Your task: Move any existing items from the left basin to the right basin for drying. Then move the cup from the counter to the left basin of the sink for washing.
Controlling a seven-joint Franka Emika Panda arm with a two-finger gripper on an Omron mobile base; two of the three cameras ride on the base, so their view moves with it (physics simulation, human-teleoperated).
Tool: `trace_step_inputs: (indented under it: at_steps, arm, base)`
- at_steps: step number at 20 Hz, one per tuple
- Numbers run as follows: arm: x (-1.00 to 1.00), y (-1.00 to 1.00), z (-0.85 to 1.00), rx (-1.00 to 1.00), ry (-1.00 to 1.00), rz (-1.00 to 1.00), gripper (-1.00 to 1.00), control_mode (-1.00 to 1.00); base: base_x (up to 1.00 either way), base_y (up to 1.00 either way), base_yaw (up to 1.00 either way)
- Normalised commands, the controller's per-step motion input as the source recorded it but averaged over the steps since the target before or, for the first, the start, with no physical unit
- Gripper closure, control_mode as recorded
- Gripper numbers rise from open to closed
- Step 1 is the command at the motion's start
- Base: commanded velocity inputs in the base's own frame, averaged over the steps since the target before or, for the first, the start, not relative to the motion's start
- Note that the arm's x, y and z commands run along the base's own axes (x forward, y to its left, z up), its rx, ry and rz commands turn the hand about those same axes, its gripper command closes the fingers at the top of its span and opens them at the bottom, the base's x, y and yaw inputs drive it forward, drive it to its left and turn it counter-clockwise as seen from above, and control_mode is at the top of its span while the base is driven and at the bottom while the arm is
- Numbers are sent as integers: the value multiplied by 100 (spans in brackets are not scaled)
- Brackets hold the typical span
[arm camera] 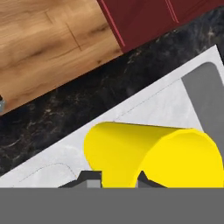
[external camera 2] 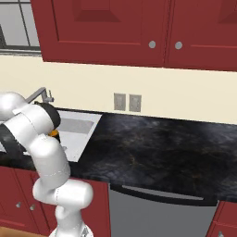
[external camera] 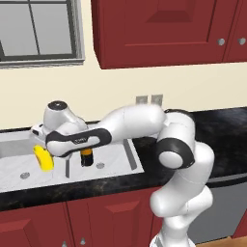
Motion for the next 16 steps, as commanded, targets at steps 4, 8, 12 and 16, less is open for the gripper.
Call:
trace_step_inputs:
  at_steps: [4,8,12,16]
  arm:
    - [1,33,-35,0,-3,6,100,-100]
    - [13,22,-32,0,-8,4,100,-100]
    - [21,15,-25,0,-10,2,100,-100]
    - [16,8,-23,0,-8,0,100,-100]
  base:
    - [0,0,0]
    - [0,0,0]
    - [0,0,0]
    - [0,0,0]
